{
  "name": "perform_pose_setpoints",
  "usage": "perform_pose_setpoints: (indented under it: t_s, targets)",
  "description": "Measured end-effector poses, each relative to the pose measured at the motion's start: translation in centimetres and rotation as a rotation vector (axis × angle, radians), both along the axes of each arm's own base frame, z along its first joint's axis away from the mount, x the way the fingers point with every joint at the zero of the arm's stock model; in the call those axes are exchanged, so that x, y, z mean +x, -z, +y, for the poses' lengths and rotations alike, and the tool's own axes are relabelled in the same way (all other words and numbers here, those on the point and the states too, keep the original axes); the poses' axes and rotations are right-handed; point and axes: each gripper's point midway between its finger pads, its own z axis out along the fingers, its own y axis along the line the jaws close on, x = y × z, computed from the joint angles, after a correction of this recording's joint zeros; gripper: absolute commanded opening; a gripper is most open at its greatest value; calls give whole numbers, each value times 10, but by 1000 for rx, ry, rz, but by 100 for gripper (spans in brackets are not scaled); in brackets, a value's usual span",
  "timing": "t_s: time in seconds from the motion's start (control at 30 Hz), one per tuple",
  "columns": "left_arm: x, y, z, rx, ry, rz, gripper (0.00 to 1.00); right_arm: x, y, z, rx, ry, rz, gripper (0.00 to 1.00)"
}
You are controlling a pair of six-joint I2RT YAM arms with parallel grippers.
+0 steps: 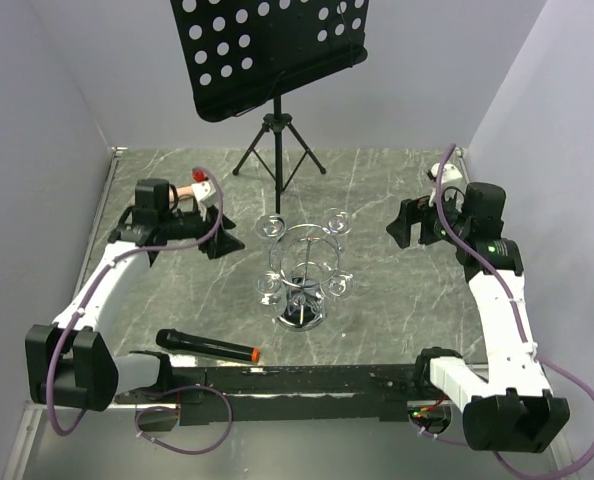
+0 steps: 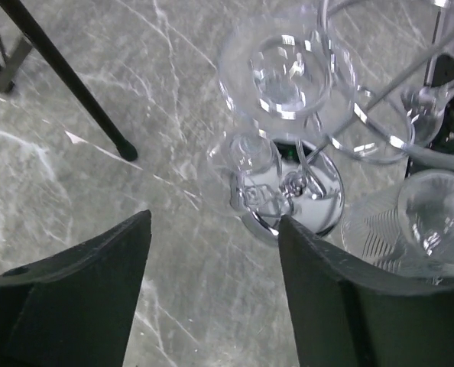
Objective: Take the wine glass off the wine glass rack
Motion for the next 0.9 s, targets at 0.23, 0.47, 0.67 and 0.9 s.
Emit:
perform_pose_setpoints:
  t_s: [0.23, 0.47, 0.67, 0.9]
  targets:
    - [-19, 35, -3, -46, 23, -57, 77, 11, -28, -3, -13, 12, -23, 100]
    - [8, 22, -12, -147, 4, -135, 70, -9, -24, -17, -114, 30, -7, 100]
    - [12, 14, -21, -182, 30, -181, 67, -20, -5, -20, -134, 39, 45, 100]
    - [5, 21, -26, -183, 65, -146, 65, -17, -3, -22, -144, 42, 49, 100]
